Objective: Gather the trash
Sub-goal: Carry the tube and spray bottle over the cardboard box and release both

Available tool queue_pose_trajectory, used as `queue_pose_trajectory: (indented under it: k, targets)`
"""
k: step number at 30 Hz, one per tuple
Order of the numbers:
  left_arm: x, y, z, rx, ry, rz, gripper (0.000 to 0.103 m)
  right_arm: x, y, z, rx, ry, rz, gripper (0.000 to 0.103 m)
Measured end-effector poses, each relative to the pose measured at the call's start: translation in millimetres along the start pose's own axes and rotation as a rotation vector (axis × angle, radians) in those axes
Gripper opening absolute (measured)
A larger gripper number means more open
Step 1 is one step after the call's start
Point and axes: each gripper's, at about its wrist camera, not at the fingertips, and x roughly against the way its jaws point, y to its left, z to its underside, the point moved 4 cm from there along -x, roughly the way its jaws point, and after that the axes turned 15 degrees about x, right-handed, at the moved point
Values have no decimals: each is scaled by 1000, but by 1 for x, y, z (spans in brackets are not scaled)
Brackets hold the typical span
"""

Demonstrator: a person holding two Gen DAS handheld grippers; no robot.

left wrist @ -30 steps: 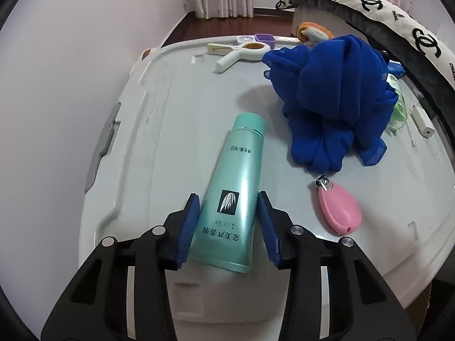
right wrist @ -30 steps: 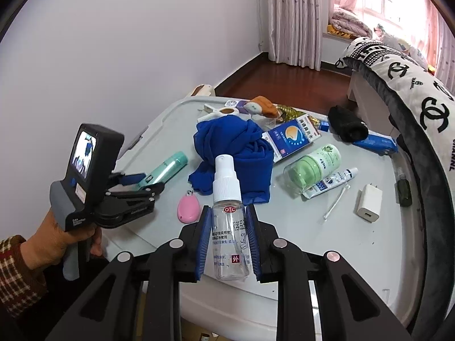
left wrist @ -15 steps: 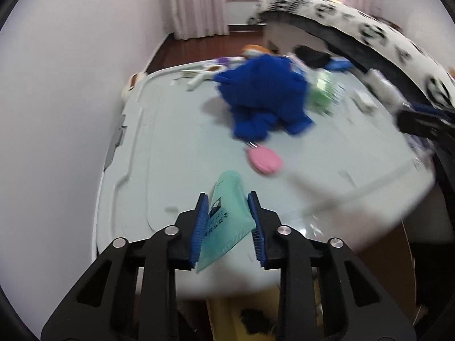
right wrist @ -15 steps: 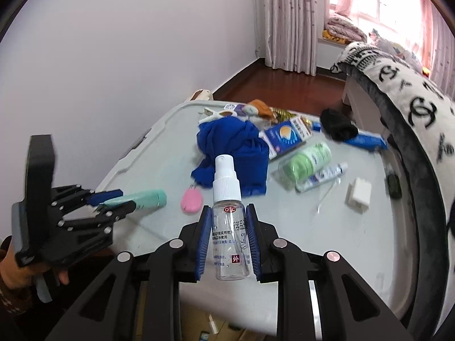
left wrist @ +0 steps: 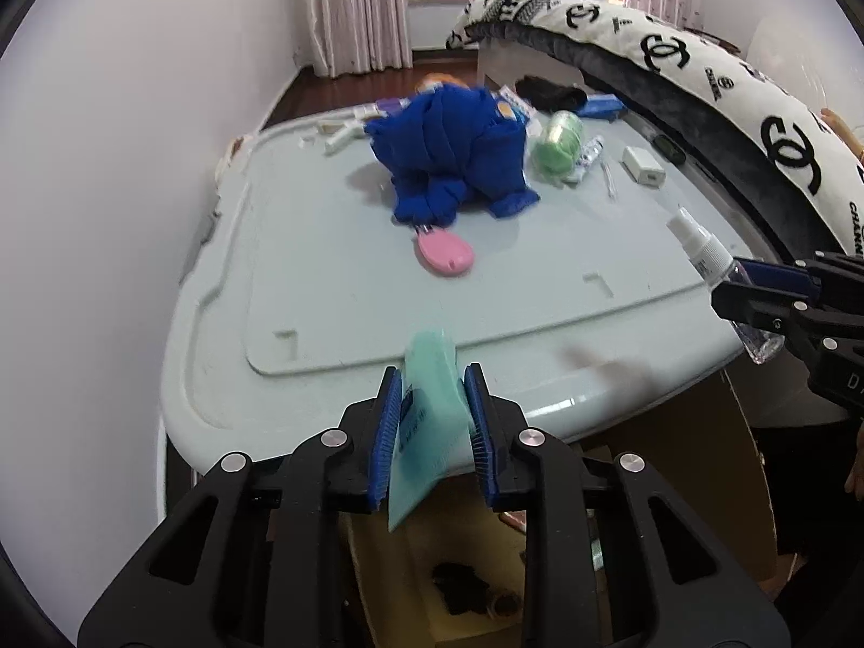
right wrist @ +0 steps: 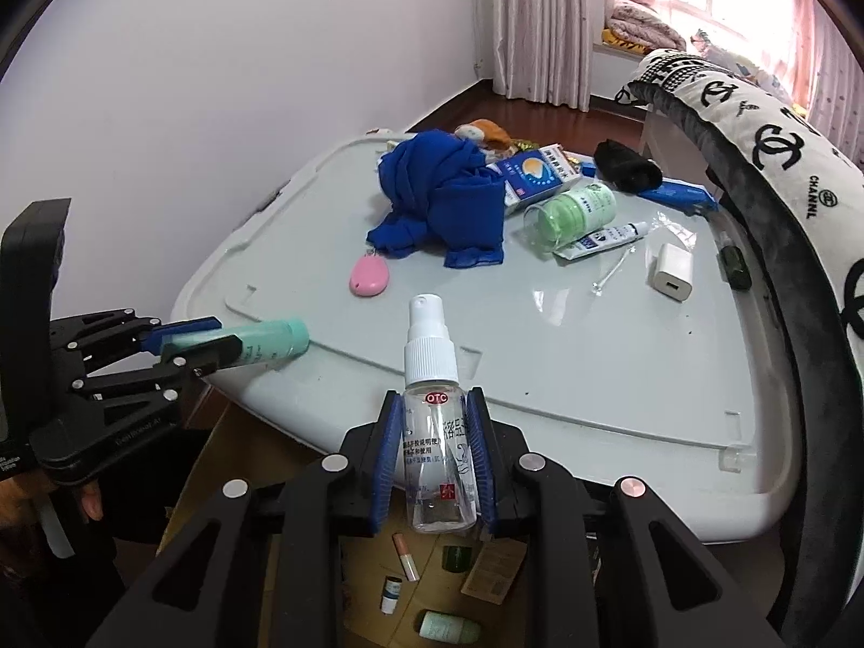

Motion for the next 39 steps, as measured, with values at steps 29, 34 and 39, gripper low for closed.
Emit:
queue_pose_trajectory:
  k: [29, 34, 39]
  targets:
    - [-106, 9, -56, 58, 113, -122, 26, 15, -36, -6, -68, -56, 46, 25]
    - [-69, 2, -49, 21, 72, -101, 25, 26, -23, -1, -42, -58, 28, 25]
    - [-20, -12, -37, -29, 34, -51, 25, 29, -7, 16, -38, -32, 13, 25]
